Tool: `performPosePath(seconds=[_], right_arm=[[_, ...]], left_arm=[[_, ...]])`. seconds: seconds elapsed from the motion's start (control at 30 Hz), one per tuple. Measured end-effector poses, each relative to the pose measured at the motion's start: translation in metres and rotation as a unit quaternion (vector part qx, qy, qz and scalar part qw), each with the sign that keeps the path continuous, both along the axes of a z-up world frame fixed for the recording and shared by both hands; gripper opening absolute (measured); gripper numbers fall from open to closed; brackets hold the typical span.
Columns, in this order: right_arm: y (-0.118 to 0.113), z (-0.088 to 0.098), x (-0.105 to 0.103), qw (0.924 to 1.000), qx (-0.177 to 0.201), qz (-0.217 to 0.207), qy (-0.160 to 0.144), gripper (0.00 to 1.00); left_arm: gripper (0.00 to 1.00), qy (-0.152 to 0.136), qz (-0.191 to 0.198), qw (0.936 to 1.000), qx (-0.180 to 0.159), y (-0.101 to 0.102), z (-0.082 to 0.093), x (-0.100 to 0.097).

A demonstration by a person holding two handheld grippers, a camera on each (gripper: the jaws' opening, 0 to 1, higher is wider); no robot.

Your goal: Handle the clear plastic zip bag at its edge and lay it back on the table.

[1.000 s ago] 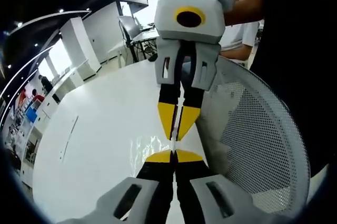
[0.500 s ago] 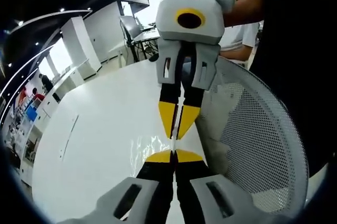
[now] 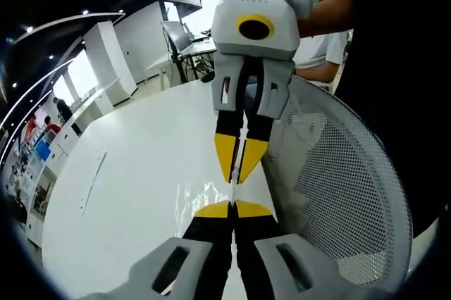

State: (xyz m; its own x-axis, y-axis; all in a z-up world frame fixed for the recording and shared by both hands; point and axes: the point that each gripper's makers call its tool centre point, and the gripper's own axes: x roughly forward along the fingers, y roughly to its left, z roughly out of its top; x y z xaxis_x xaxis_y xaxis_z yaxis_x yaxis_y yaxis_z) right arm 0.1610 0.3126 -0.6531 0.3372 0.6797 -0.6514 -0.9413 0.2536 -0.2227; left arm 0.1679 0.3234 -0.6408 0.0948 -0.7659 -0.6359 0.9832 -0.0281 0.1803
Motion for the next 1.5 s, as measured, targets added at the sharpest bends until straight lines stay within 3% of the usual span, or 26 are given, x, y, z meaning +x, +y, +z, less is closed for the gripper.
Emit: performPosePath(seconds=[1.5], right_arm=[[-0.007,-0.006,-0.002,0.9999,-0.005,-0.006,0.007,0.0]], left_arm=[[0.0,0.005,0.014,0.9999,0.001,0.012,0.001,0.002]])
